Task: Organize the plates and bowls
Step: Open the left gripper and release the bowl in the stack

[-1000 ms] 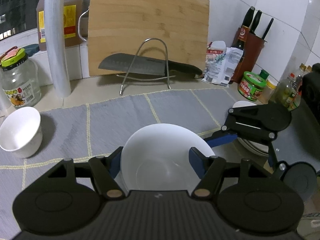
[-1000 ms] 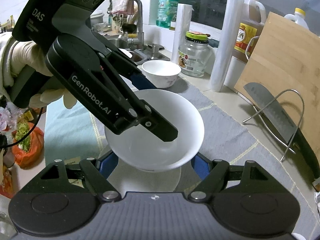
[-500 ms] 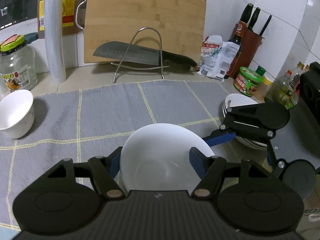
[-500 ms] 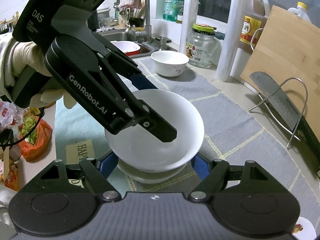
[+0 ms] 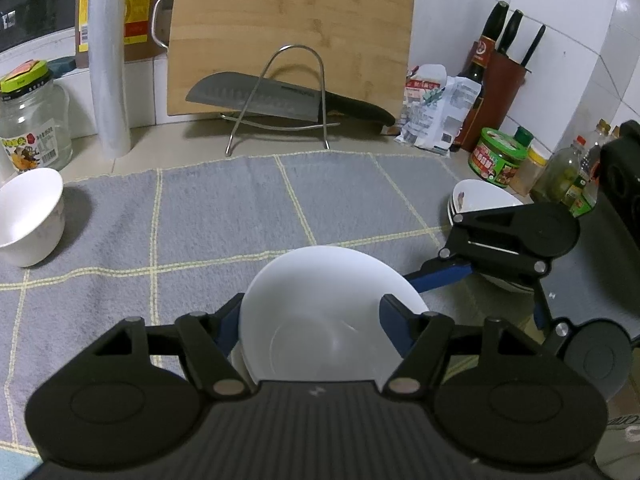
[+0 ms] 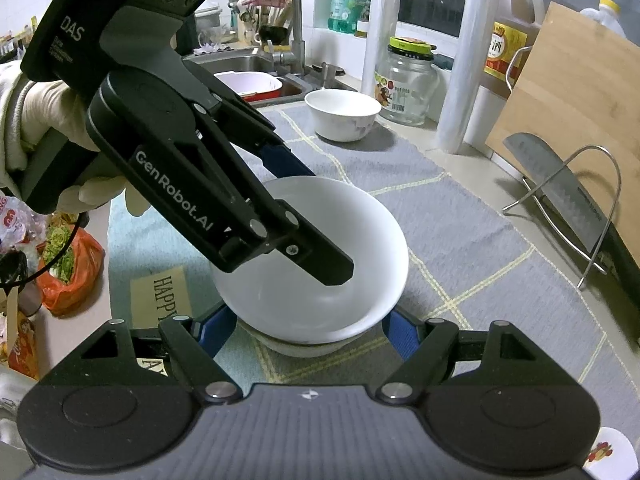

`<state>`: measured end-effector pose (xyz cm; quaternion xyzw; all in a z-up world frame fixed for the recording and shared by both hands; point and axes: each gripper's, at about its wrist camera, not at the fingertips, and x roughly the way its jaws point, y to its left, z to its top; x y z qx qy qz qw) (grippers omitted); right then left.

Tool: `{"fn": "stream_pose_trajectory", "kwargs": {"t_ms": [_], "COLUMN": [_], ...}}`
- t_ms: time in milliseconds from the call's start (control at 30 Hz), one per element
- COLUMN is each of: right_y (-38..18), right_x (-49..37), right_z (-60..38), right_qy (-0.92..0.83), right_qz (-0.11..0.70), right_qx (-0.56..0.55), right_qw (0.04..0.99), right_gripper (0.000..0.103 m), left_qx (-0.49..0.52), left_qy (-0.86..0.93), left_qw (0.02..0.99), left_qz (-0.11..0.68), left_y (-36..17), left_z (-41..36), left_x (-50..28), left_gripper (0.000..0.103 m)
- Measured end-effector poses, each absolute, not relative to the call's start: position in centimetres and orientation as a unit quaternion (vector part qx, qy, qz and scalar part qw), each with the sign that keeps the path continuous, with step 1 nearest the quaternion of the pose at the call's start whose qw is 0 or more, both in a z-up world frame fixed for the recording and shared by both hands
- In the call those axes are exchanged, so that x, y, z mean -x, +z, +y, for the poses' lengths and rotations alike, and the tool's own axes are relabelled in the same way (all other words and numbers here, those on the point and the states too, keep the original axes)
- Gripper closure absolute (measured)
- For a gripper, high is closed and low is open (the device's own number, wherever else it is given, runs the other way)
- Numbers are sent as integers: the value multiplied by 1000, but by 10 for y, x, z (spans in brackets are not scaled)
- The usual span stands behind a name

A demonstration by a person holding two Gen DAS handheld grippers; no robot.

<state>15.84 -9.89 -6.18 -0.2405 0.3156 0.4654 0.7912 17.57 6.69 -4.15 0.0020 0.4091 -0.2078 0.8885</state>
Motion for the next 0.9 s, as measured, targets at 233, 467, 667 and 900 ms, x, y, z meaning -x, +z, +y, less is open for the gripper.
{"fn": "stream_pose_trajectory", "kwargs": {"t_ms": [233, 467, 667, 900], "right_y": [-63, -56, -52, -42], "right_x": [-159, -161, -158, -158], "right_z": [-97, -108, -116, -121], "right_qy": [466, 465, 459, 451], "right_qz": [318, 308, 303, 286], "right_qx": [238, 217, 213, 201], "right_qw": [790, 801, 807, 821], "right_gripper": [19, 0, 0, 0], "left_qx": [-2, -15, -9, 10], "left_qy": [-211, -203, -173, -119], "left_qw": [888, 901, 919, 940], "left_qz": [410, 384, 354, 321], "left_y": [-45, -37, -23, -15], "left_z": [65, 70, 85, 106], "left_x": [-174, -160, -142, -112], "left_gripper": [19, 7, 5, 3]}}
